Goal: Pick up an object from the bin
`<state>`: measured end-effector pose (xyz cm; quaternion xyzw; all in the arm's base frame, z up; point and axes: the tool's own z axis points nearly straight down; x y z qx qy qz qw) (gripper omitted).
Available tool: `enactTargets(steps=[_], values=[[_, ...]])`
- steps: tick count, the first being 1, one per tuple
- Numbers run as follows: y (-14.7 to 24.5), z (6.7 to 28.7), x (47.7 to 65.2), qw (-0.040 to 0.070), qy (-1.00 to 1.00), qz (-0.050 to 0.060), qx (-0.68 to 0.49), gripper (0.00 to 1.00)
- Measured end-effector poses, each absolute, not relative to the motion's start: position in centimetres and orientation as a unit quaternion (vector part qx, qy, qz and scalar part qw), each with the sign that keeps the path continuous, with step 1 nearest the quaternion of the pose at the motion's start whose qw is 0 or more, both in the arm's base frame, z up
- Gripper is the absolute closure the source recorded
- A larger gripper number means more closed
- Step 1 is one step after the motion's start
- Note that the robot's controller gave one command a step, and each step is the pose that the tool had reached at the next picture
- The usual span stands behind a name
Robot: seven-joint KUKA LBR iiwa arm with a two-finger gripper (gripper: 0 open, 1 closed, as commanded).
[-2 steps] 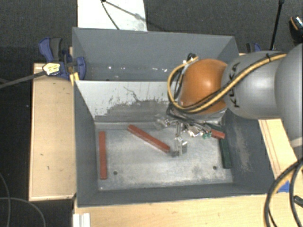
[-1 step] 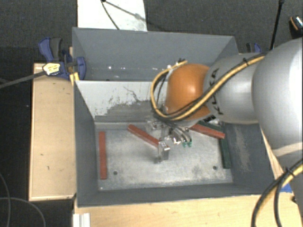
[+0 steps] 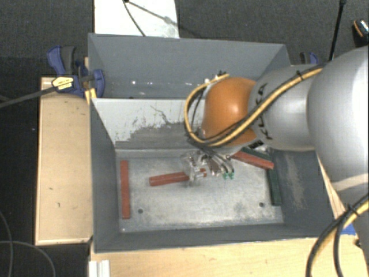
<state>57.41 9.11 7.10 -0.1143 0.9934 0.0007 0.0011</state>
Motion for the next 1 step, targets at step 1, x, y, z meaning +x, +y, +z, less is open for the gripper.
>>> enactTargets(steps=[1], values=[[13.75, 25.94, 57.78, 0.006, 0.973, 0.0, -0.229, 1.0]])
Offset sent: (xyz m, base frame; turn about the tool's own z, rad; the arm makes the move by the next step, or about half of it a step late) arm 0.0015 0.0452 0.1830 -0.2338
